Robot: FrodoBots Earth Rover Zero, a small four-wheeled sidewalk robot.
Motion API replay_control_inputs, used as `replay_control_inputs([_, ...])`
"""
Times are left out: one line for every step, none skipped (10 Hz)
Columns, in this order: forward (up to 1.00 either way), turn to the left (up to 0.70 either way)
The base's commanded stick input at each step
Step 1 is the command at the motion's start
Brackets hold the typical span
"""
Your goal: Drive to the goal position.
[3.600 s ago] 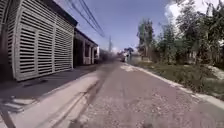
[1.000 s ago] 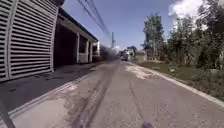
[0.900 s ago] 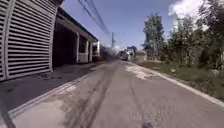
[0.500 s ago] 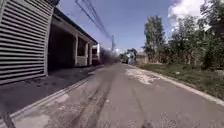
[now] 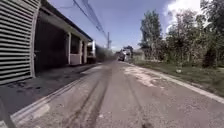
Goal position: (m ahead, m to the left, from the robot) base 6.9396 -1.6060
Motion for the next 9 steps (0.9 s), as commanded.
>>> replay_control_inputs([0.99,0.00])
replay_control_inputs([0.99,0.00])
replay_control_inputs([0.99,0.00])
replay_control_inputs([0.99,0.00])
replay_control_inputs([0.99,0.00])
replay_control_inputs([0.99,0.00])
replay_control_inputs([0.99,0.00])
replay_control_inputs([0.99,-0.07])
replay_control_inputs([0.99,-0.26])
